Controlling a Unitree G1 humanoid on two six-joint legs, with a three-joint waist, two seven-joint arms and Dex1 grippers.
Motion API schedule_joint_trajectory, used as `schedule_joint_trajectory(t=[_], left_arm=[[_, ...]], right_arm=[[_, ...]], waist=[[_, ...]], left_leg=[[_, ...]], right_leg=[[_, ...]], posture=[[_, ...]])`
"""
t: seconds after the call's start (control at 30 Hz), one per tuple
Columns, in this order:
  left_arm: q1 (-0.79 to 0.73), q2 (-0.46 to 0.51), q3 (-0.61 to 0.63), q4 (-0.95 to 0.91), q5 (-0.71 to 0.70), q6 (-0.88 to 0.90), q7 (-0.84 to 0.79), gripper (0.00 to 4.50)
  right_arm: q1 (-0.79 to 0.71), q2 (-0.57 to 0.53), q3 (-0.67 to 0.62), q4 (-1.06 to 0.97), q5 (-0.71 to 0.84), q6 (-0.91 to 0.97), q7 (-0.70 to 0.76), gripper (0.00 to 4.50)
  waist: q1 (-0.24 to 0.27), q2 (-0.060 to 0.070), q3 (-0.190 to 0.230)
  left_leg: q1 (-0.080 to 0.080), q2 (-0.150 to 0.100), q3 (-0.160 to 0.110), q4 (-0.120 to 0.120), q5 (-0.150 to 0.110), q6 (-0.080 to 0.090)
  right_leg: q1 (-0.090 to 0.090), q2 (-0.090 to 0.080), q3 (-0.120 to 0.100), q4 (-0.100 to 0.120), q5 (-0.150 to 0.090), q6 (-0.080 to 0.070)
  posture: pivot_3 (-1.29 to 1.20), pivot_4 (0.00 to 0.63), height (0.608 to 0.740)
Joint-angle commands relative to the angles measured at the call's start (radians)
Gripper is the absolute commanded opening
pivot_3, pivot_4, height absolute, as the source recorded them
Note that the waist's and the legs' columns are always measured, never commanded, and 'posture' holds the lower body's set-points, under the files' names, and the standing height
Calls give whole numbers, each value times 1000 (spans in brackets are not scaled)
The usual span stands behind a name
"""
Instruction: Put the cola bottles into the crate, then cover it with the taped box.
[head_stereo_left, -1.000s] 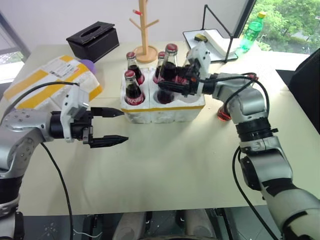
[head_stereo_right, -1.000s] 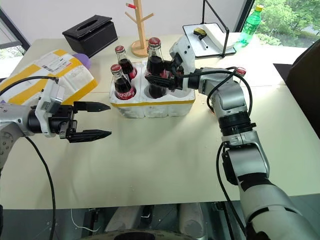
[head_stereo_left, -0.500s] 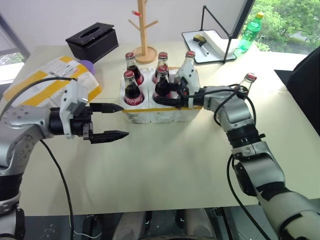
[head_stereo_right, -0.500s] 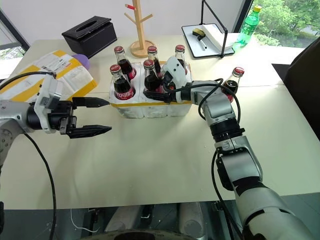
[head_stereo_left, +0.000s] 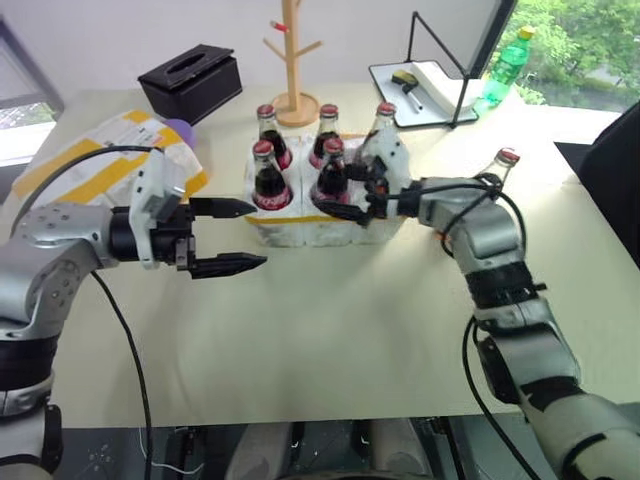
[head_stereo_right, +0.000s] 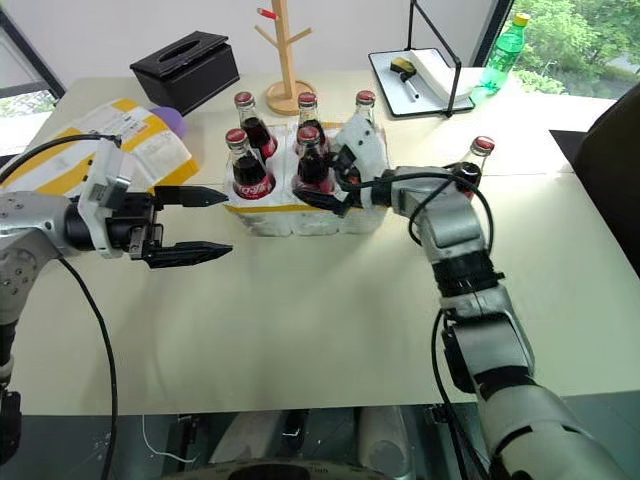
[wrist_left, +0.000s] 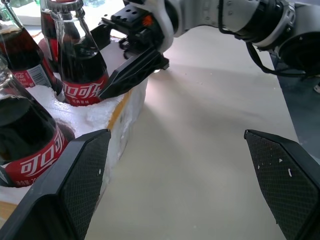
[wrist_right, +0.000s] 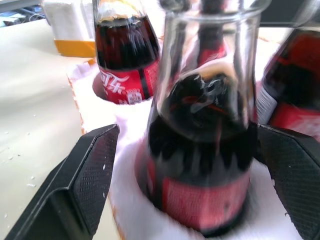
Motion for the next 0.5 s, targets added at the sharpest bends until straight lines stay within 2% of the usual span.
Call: schedule_joint_trajectory(t=[0.03,0.23,0.37,0.5], left_arm=[[-34,-15,-12,10,1,-8,-5,4500],[-100,-47,-61,70,28,-27,-34,4500],[-131,-63,-78,103,44,-39,-53,4500],[-151,-84,-95,125,58,-50,-72,4500]], right_arm=[[58,-71,-120,-284,101,163,-53,4468],[225,-154,-316,-620,251,439,-172,4468],[325,-192,-452,-729,316,551,-242,4468],[509,-254,-602,-767,297,558,-276,4468]], waist=[[1,0,0],[-5,0,0],[-3,0,0],[6,-1,0]], left_leg=[[0,0,0,0,0,0],[0,1,0,0,0,0],[0,1,0,0,0,1],[0,1,0,0,0,1]], right_leg=[[0,0,0,0,0,0],[1,0,0,0,0,0],[1,-1,0,0,0,0],[2,-1,0,-1,0,0]], posture=[[0,150,736],[0,150,736],[0,150,736],[0,150,736]])
